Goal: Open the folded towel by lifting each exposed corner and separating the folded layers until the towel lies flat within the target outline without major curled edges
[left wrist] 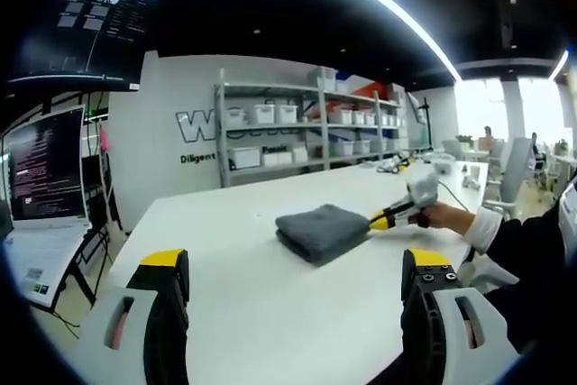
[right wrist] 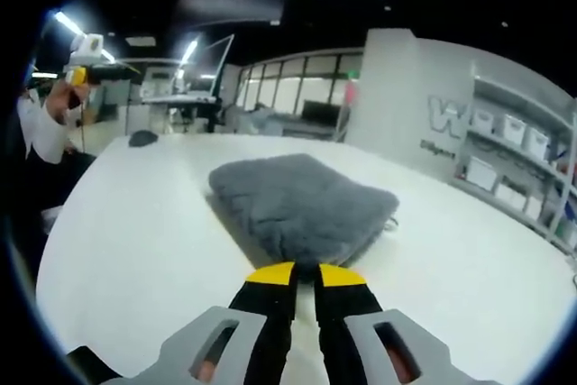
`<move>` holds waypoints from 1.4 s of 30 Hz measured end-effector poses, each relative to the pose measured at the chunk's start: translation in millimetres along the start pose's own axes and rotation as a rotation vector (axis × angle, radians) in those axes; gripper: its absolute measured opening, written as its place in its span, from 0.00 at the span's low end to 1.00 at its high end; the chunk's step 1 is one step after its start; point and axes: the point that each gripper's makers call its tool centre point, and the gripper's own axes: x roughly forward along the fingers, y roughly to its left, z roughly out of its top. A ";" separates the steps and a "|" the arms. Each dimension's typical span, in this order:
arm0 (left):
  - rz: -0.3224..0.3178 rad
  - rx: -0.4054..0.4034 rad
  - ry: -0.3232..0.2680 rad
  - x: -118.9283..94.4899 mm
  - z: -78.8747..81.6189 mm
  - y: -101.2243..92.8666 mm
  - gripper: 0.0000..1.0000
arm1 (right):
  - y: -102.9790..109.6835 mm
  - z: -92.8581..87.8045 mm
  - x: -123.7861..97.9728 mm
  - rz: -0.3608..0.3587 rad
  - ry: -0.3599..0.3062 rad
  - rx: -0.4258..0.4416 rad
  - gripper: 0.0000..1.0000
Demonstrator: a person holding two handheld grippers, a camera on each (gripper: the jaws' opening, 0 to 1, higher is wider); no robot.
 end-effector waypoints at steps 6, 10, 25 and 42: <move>0.001 0.000 -0.005 -3.2 0.6 0.0 0.97 | 3.3 -0.3 -0.8 0.007 0.003 0.000 0.01; 0.005 -0.003 -0.006 -3.9 0.5 2.1 0.97 | 7.9 1.0 -2.1 0.017 -0.001 0.013 0.00; -0.005 -0.004 0.006 -0.2 -2.1 0.0 0.96 | 22.8 4.9 -4.8 0.086 -0.001 0.136 0.00; -0.017 0.000 0.005 2.3 -2.0 -1.7 0.95 | 37.4 10.2 -2.9 0.162 -0.016 0.182 0.00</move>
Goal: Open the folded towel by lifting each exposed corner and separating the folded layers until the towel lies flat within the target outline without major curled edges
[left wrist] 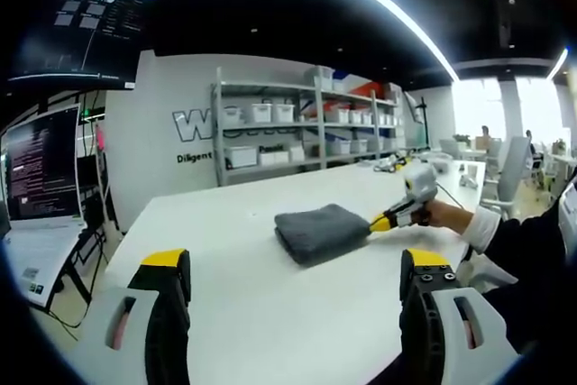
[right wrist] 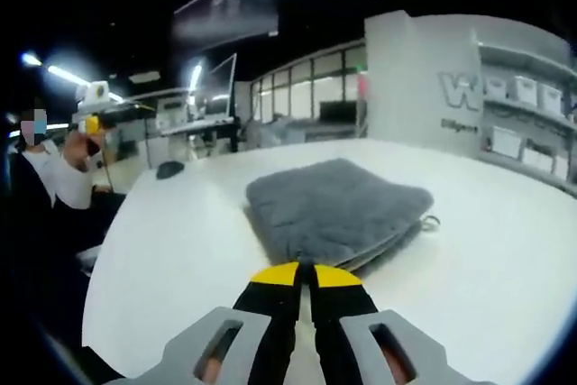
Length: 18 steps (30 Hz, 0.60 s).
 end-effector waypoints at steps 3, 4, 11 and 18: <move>0.001 -0.003 0.001 1.0 -0.8 0.9 0.95 | 1.4 0.3 0.6 0.014 0.001 -0.002 0.00; 0.001 -0.004 0.002 1.3 -1.0 0.9 0.95 | 0.9 0.4 0.8 0.018 0.001 -0.005 0.00; -0.003 -0.003 0.001 2.7 -0.9 0.0 0.95 | 5.4 0.2 1.6 0.045 -0.003 -0.028 0.00; -0.003 -0.005 0.002 3.9 -1.9 -2.2 0.95 | 7.7 0.4 0.3 0.061 -0.006 -0.024 0.00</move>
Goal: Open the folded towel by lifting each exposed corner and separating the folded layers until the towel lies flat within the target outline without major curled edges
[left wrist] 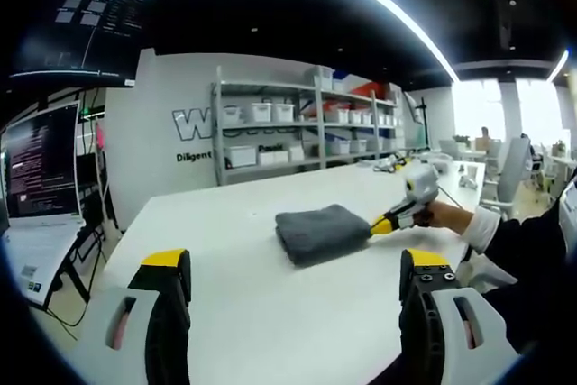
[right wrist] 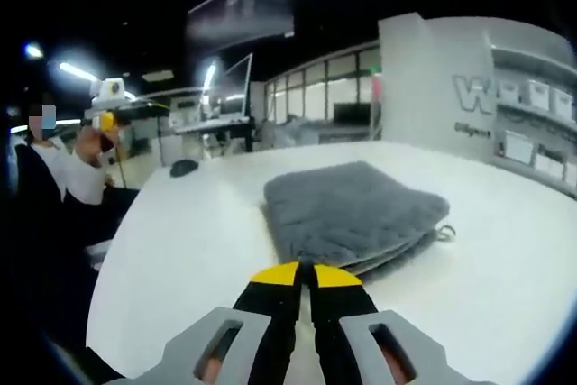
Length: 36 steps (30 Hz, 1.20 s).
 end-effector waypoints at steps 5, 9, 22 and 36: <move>0.003 -0.004 0.000 0.5 -0.8 -0.6 0.95 | 4.3 -0.2 0.3 0.027 0.004 0.021 0.00; 0.007 0.003 0.004 0.8 -1.1 -0.9 0.95 | 8.6 -0.4 0.3 0.044 0.006 0.025 0.00; 0.011 0.002 0.009 2.1 -3.3 -2.2 0.95 | 32.3 -2.6 0.6 0.089 0.009 -0.023 0.00; 0.005 0.013 0.019 3.7 -5.0 -4.3 0.95 | 43.5 -2.5 1.7 0.132 0.009 -0.056 0.00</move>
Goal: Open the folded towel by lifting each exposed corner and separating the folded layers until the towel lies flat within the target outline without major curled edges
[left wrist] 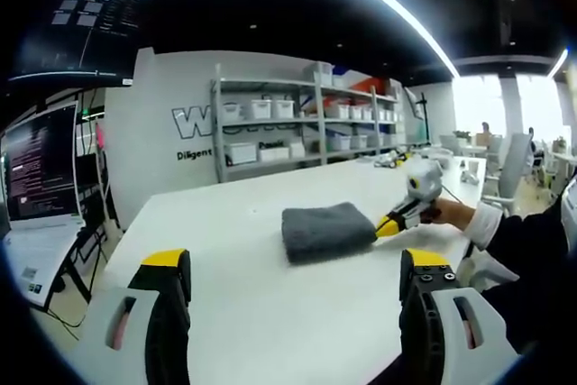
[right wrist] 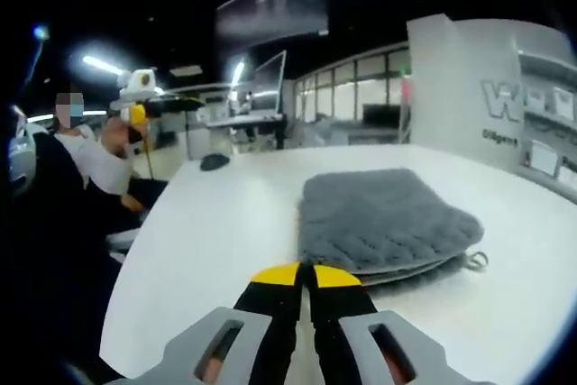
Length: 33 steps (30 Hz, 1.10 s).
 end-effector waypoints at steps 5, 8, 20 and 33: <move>-0.003 0.012 0.014 1.4 -2.9 -1.4 0.95 | 4.6 -0.5 -1.3 0.007 0.001 -0.012 0.00; -0.003 0.015 0.017 1.4 -3.3 -1.9 0.95 | 8.8 -0.5 -0.8 0.016 0.002 -0.012 0.00; -0.005 0.015 0.018 0.8 -2.2 0.3 0.95 | 8.1 3.7 5.0 0.062 0.000 -0.050 0.00; -0.004 0.017 0.018 1.0 -1.1 -0.2 0.95 | 19.0 5.2 5.7 0.105 -0.005 -0.067 0.00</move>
